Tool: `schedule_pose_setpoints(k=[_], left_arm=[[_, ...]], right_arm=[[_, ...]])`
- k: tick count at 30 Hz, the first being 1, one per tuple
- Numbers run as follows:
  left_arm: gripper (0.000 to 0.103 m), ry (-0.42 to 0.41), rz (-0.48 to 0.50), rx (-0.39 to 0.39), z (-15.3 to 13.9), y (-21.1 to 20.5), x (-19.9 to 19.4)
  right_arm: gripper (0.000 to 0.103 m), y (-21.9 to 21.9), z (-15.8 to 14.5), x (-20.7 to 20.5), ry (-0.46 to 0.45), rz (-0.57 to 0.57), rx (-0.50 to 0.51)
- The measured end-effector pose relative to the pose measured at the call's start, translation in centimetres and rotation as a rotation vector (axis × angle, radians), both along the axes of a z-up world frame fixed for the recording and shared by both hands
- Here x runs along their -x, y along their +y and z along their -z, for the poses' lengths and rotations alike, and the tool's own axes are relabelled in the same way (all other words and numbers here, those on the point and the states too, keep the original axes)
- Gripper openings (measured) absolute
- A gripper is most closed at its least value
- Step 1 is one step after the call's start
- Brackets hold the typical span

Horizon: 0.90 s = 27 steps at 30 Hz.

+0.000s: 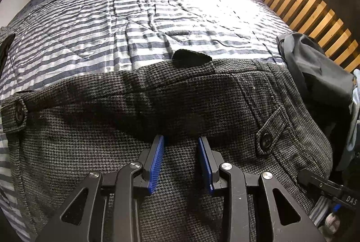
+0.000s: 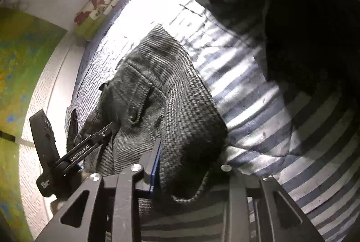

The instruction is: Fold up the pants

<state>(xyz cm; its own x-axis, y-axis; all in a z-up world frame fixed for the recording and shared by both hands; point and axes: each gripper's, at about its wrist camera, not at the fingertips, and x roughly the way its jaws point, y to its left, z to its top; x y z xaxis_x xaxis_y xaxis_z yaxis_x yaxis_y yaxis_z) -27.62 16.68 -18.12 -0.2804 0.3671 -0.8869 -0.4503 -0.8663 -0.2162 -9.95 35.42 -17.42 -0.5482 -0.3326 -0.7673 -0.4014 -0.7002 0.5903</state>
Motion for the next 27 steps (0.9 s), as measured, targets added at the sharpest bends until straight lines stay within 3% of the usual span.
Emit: schedule_pose_setpoints(k=[4, 9, 17, 23, 27], left_arm=[[0.033, -0.007, -0.047, -0.071, -2.1, -3.1, -1.0], [0.033, 0.003, -0.075, -0.117, -4.5, -10.5, -5.5], [0.033, -0.039, -0.272, -0.211, -3.3, -24.0, -11.5], [0.033, 0.000, -0.428, -0.325, -3.3, -31.5, -13.2], [0.033, 0.005, -0.499, -0.354, -2.8, -35.2, -13.4]], right_arm=[[0.025, -1.6, -2.9, -0.2, 0.053, -0.044, -0.121], [0.023, -4.3, -7.2, -0.4, 0.143, -0.102, -0.227], [0.016, -14.0, -13.2, 0.2, 0.309, -0.266, -0.443], [0.013, -26.0, -13.9, 0.6, 0.390, -0.538, -0.610], [0.012, -33.8, -10.9, 0.8, 0.357, -0.761, -0.689]])
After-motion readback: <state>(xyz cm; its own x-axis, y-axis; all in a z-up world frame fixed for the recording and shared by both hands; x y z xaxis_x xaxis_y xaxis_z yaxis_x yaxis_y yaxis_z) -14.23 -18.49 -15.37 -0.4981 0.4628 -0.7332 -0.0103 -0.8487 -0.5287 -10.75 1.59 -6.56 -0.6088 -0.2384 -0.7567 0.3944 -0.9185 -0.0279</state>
